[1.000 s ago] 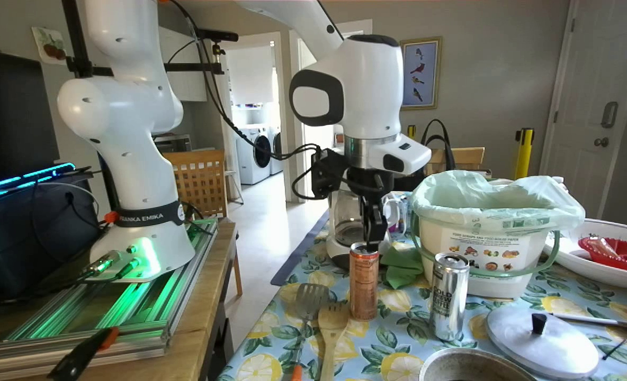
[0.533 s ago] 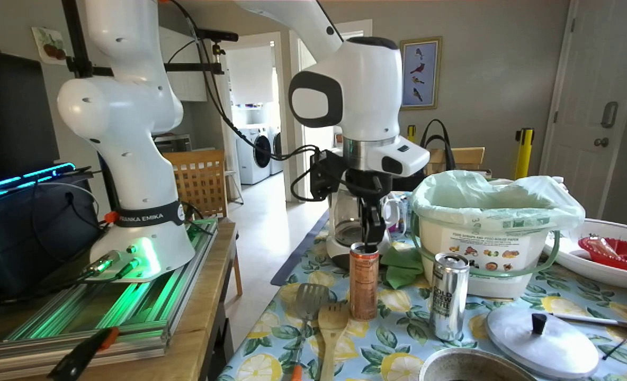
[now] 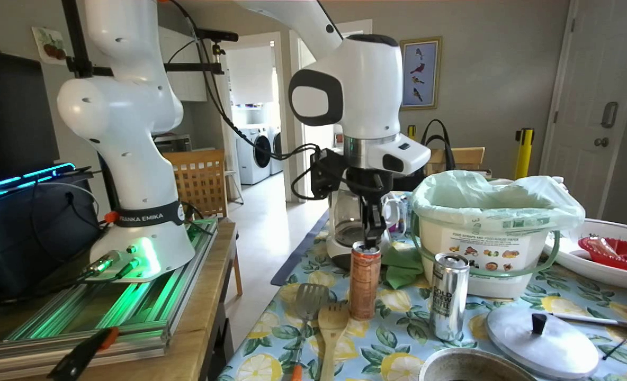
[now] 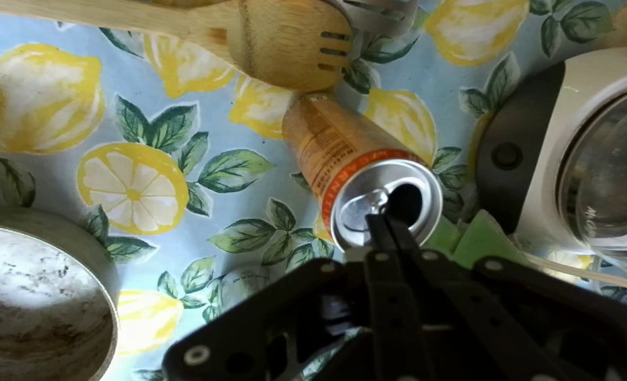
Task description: Put the brown can inside the white bin
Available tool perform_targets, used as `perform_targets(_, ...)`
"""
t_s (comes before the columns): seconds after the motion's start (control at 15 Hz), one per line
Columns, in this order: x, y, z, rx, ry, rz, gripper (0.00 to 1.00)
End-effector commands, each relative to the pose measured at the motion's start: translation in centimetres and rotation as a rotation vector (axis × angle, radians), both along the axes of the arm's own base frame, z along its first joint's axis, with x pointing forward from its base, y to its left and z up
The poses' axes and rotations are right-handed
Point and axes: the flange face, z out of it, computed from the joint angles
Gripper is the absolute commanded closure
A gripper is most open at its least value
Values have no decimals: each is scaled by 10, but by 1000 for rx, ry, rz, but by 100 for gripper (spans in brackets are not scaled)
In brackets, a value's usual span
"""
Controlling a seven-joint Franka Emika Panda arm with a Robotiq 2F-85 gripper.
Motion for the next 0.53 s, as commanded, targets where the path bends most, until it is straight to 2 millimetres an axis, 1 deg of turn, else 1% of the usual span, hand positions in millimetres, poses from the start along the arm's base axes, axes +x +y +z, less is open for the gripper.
perform_targets(0.0,-1,-1,-5,22,-4,7,100)
perform_targets(0.27,-1,-1,-1,29,-13,10,100)
perform_targets(0.47,-3,-1,16,17,-33,21,100)
